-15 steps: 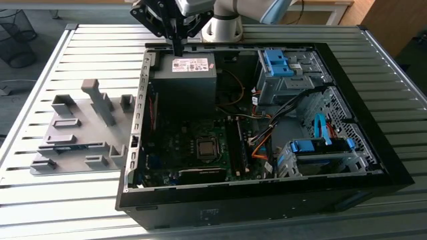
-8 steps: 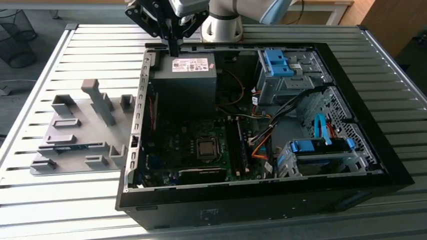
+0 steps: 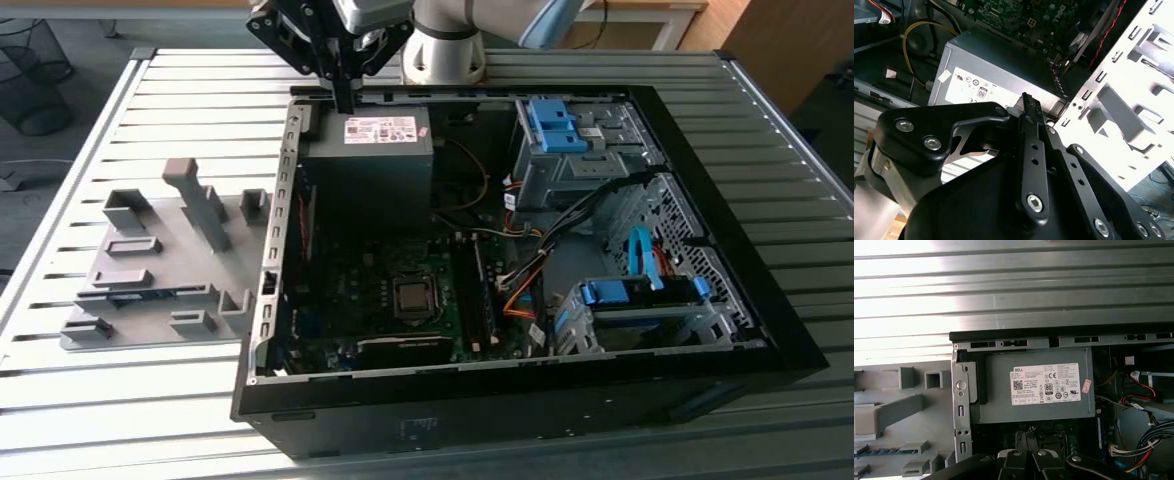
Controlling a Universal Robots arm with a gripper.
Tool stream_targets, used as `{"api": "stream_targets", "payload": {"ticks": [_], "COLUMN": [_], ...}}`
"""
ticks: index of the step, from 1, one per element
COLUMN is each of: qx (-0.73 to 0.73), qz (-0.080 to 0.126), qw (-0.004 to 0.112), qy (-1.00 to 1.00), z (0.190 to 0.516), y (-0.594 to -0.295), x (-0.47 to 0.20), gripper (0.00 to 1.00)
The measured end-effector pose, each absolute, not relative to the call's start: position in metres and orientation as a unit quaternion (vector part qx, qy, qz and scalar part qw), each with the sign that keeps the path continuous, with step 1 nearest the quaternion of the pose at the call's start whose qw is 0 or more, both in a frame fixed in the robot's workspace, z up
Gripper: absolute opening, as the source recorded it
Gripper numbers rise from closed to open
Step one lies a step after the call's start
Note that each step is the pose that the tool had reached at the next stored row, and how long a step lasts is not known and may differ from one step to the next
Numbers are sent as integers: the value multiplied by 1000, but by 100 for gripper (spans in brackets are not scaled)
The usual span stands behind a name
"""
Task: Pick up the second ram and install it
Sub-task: 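Reach for the second ram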
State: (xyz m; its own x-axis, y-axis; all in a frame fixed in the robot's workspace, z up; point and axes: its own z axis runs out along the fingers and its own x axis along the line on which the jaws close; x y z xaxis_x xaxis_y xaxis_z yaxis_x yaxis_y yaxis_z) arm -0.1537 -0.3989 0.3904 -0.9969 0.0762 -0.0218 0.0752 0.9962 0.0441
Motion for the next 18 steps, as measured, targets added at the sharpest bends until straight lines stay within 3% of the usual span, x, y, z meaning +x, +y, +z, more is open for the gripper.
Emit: {"api": "stream_targets", "payload": {"ticks": [18], "qx": [38], "qz": [22], "qw": [12], "qy": [999], "z": [390], "y": [-399], "x": [-164], "gripper": [10]}}
